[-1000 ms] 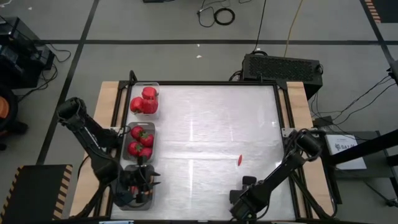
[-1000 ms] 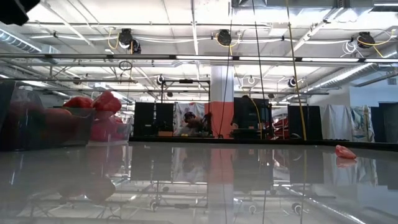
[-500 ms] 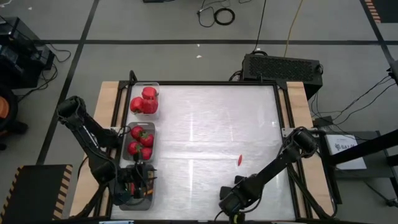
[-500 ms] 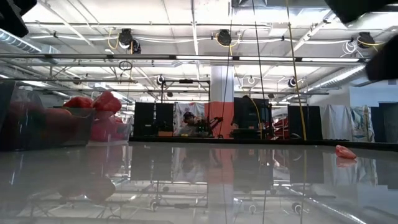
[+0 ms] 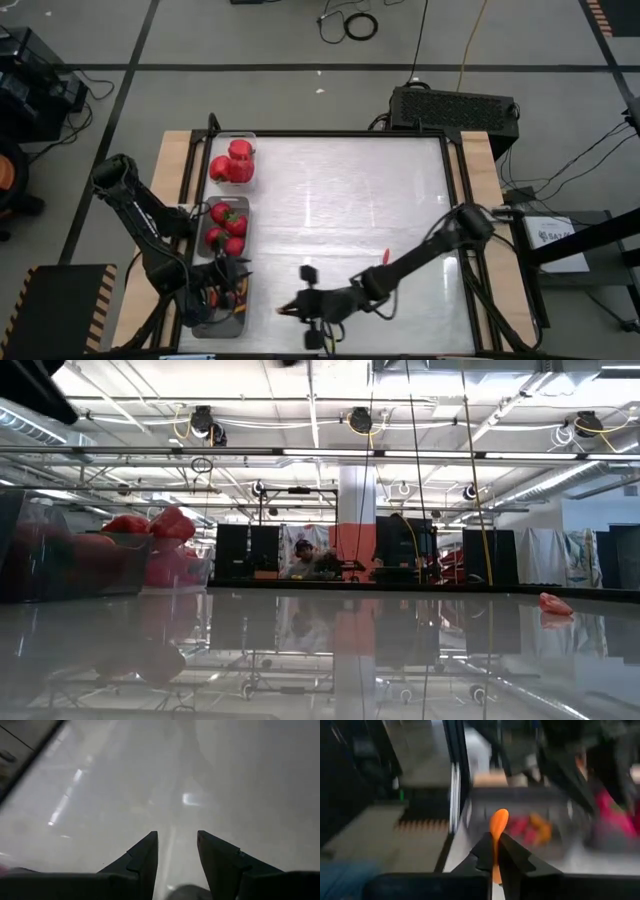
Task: Sort produce into baskets
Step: Put the orange chili pepper into the bottom black transparent bin, then put the red chili pepper into the bottom black transparent bin
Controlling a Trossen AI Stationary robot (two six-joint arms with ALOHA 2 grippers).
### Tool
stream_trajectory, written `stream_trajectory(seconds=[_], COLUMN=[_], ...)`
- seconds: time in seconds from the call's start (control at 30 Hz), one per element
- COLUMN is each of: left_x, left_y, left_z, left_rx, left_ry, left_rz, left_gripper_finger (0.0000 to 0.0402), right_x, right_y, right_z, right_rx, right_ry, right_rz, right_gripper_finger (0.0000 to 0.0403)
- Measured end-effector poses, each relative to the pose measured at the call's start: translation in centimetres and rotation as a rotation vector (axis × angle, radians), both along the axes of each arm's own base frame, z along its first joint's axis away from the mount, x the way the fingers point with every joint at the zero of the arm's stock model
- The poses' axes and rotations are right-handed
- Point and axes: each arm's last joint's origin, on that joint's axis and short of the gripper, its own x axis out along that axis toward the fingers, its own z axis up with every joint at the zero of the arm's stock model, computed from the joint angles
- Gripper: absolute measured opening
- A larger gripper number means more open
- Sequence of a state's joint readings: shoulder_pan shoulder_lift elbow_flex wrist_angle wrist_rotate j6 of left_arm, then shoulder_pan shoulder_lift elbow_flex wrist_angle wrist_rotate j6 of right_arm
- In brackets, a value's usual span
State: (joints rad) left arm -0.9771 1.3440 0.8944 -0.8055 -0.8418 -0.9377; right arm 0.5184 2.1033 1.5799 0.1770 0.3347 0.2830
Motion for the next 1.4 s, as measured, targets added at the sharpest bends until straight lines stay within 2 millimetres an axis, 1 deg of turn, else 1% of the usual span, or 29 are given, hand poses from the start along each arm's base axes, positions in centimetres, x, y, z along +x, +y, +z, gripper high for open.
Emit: stream_trajectory(seconds=[0.13, 0.2, 0.3, 0.43, 0.5, 0.6, 0.7, 0.8, 1.2, 1.3, 1.4], left_x=[0.1, 0.1, 0.0, -0.4, -0.7, -1.2, -1.4, -1.4, -1.4, -1.4, -1.4], left_y=[0.3, 0.5, 0.7, 1.3, 1.8, 2.3, 2.6, 2.7, 2.7, 2.7, 2.7], left_z=[0.3, 0.4, 0.3, 0.2, 0.1, 0.0, 0.0, 0.0, -0.1, -0.1, -0.1], left_rx=[0.086, 0.115, 0.141, 0.17, 0.199, 0.189, 0.179, 0.177, 0.175, 0.174, 0.172], left_ry=[-0.098, -0.131, -0.13, -0.101, -0.075, -0.046, -0.042, -0.042, -0.039, -0.039, -0.037], left_rz=[0.042, 0.056, 0.06, 0.093, 0.107, 0.152, 0.187, 0.196, 0.195, 0.195, 0.195], left_gripper_finger=[0.0145, 0.0145, 0.0145, 0.0145, 0.0145, 0.0145, 0.0145, 0.0145, 0.0145, 0.0145, 0.0145], right_x=[3.2, 4.8, 7.5, 11.0, 12.3, 13.7, 14.2, 14.4, 14.7, 14.5, 13.9], right_y=[-1.0, -1.6, -2.3, -2.2, -2.0, -2.0, -2.3, -2.8, -3.7, -3.7, -3.9], right_z=[-2.3, -3.2, -4.8, -6.9, -7.4, -7.9, -8.9, -9.6, -9.5, -8.5, -6.5], right_rx=[0.001, 0.009, 0.009, 0.047, 0.056, 0.048, 0.024, 0.001, -0.002, -0.012, -0.051], right_ry=[-0.247, -0.319, -0.349, -0.366, -0.376, -0.371, -0.302, -0.237, -0.229, -0.199, -0.082], right_rz=[-0.021, -0.047, -0.047, 0.033, 0.041, 0.035, 0.027, 0.015, -0.002, 0.001, 0.01], right_gripper_finger=[0.0007, 0.0007, 0.0009, 0.0014, 0.0016, 0.0021, 0.0029, 0.004, 0.0105, 0.0118, 0.0127])
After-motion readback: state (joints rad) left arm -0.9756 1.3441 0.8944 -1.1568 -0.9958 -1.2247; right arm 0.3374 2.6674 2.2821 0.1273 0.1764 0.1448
